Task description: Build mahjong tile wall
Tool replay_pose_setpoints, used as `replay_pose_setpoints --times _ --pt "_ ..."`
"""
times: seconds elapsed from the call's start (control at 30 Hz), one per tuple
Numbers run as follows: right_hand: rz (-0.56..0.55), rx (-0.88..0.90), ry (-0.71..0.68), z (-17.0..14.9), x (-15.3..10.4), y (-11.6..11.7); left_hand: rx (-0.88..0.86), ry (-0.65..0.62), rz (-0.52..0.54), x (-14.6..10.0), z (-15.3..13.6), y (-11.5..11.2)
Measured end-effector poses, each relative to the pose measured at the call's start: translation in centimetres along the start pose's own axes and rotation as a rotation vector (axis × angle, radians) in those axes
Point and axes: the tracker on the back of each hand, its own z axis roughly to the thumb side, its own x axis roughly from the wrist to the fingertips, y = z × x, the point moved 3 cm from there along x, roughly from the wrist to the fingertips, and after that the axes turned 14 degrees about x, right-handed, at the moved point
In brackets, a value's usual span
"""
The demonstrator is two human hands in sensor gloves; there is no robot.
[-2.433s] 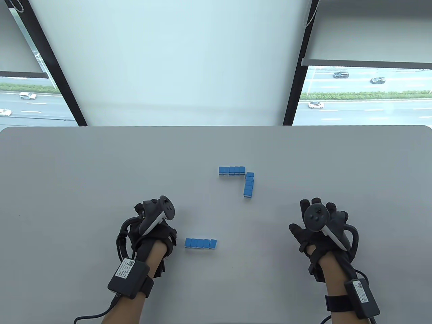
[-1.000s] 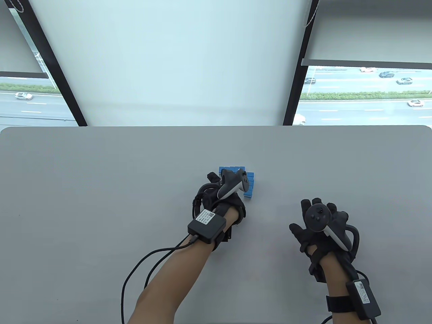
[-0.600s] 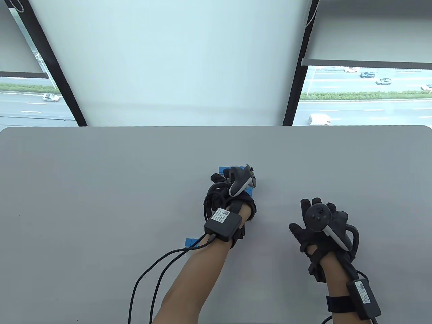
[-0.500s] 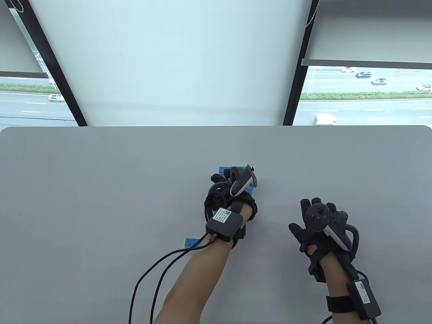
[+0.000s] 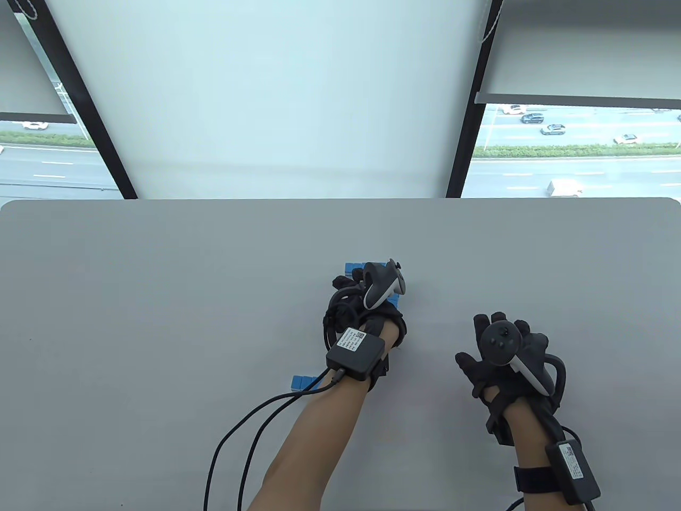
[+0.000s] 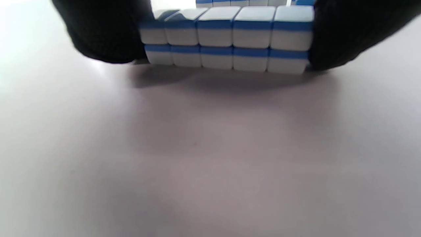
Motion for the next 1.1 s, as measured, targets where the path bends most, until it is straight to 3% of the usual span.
replay_pose_setpoints --times 0.63,0.97,1.1 --pt "0.000 0.010 0.002 -0.1 0.0 -0.1 -0.087 -0.097 -0.095 0.3 -1.2 0.1" --pt "0.005 0.033 0.006 -0.3 0.0 -0.2 -0.409 -0.226 -0.188 0.7 -5.6 -0.3" --pt "-0.001 0.043 0.000 -0.3 -0.1 -0.4 -0.405 -0.264 -0.123 -1.0 -7.9 0.1"
